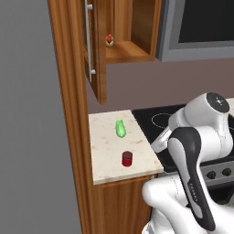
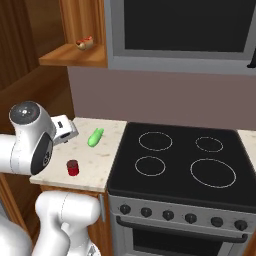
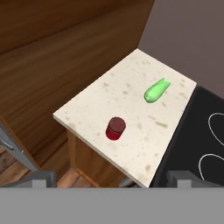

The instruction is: Pick the canned food and jam from the counter and place them in the cabinets closest to them.

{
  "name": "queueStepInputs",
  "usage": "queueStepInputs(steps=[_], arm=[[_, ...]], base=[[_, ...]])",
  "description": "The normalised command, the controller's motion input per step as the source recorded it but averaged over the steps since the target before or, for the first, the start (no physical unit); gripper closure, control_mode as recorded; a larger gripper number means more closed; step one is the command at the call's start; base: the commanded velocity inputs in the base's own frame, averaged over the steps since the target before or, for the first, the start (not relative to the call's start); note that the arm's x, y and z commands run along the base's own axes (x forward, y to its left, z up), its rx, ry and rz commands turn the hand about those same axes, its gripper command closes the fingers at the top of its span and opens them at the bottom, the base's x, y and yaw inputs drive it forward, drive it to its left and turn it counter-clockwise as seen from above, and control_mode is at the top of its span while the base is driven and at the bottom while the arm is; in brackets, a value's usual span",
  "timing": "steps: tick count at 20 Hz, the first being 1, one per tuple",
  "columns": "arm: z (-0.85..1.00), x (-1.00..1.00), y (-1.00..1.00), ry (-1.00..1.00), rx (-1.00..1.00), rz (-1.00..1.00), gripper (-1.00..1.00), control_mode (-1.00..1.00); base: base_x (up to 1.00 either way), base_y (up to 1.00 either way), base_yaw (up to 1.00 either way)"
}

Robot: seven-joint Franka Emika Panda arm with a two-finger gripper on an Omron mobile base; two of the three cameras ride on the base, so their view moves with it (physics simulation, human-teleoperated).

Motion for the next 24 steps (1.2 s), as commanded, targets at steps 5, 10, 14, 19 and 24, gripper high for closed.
queueStepInputs(steps=[5, 10, 14, 19, 24], arm=[[-0.01, 0.00, 0.03, 0.00, 0.00, 0.00, -1.00, -1.00], [-0.16, 0.07, 0.25, 0.01, 0.00, 0.00, -1.00, -1.00], [-0.30, 0.08, 0.19, 0.03, 0.00, 0.00, -1.00, -1.00], [-0.28, 0.10, 0.16, 0.02, 0.00, 0.00, -1.00, -1.00], [-0.27, 0.15, 0.16, 0.01, 0.00, 0.00, -1.00, -1.00]], base=[[0.00, 0.00, 0.00], [0.00, 0.00, 0.00], [0.00, 0.00, 0.00], [0.00, 0.00, 0.00], [0.00, 0.00, 0.00]])
